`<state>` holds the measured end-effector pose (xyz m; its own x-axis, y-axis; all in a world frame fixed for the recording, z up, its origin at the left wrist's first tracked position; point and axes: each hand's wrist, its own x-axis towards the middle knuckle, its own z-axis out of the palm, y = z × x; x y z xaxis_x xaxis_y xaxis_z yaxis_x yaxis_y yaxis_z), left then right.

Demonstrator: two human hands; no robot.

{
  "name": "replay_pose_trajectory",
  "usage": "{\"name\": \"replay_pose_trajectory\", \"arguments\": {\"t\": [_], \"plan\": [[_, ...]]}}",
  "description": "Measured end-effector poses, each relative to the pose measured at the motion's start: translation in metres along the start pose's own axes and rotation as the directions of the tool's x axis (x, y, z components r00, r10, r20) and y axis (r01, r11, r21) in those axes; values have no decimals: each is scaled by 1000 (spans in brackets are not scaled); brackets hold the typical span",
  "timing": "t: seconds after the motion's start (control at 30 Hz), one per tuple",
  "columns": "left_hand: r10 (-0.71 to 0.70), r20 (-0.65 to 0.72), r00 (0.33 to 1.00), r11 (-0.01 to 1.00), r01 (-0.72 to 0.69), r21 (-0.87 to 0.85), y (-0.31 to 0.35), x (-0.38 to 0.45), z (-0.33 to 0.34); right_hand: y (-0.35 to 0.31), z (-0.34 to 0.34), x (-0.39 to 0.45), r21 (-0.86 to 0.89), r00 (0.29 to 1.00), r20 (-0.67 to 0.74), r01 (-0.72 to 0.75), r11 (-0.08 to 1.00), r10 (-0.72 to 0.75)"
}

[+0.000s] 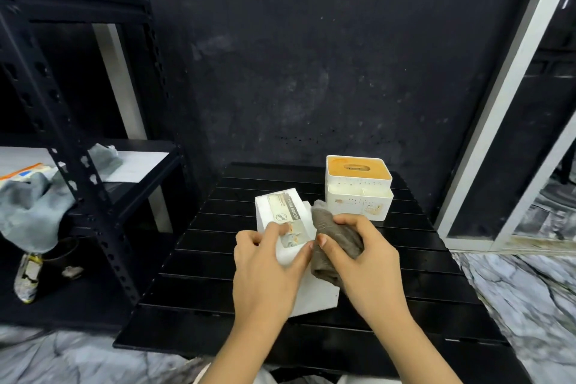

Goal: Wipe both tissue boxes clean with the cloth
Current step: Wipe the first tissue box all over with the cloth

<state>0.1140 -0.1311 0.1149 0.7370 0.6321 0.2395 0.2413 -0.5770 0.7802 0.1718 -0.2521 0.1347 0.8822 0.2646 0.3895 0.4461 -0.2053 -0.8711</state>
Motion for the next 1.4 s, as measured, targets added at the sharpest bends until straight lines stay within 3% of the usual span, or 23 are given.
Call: {"name": "replay_pose_trajectory", "arguments": {"t": [0.13, 0.33, 0.47, 0.57, 0.67, 0.77, 0.83, 0.93, 1.03, 1.13, 1.3, 1.4], "plan": [[104, 27, 994, 987, -106, 122, -4, 6, -7, 6, 3, -5, -56, 998, 34, -46, 997, 48], [208, 215, 954, 978, -199, -62, -19, 39, -31, 9, 1, 1, -45, 993, 71, -89, 995, 92], [211, 298, 931, 973, -230, 29, -16, 41, -35, 11, -2, 7, -47, 992, 65, -101, 994, 104], [190, 228, 955, 936, -246, 251, -14, 32, -30, 15, -6, 13, -41, 992, 59, -113, 993, 115], [300, 101, 949, 792, -307, 529, -9, 16, -22, 22, -7, 18, -72, 988, 65, -133, 988, 138], [460, 3, 888, 725, -377, 576, -11, 17, -24, 24, -6, 23, -48, 984, 94, -149, 988, 153], [476, -48, 878, 750, -376, 545, -14, 29, -34, 22, -6, 26, -12, 977, 132, -165, 986, 165], [292, -82, 953, 904, -248, 347, -23, 53, -49, 20, -4, 28, -37, 975, 170, -140, 989, 144], [1, 122, 993, 995, -13, 97, -28, 71, -60, 15, -3, 30, 2, 966, 200, -168, 986, 165], [-142, 337, 931, 987, 159, -22, -29, 79, -65, 10, 0, 31, 64, 943, 246, -244, 968, 222], [-218, 455, 863, 963, 265, -40, -28, 85, -76, 12, 6, 34, -103, 906, 282, -300, 948, 317], [-253, 526, 812, 953, 304, -9, -27, 85, -83, 12, 2, 39, -9, 867, 333, -391, 920, 372]]}}
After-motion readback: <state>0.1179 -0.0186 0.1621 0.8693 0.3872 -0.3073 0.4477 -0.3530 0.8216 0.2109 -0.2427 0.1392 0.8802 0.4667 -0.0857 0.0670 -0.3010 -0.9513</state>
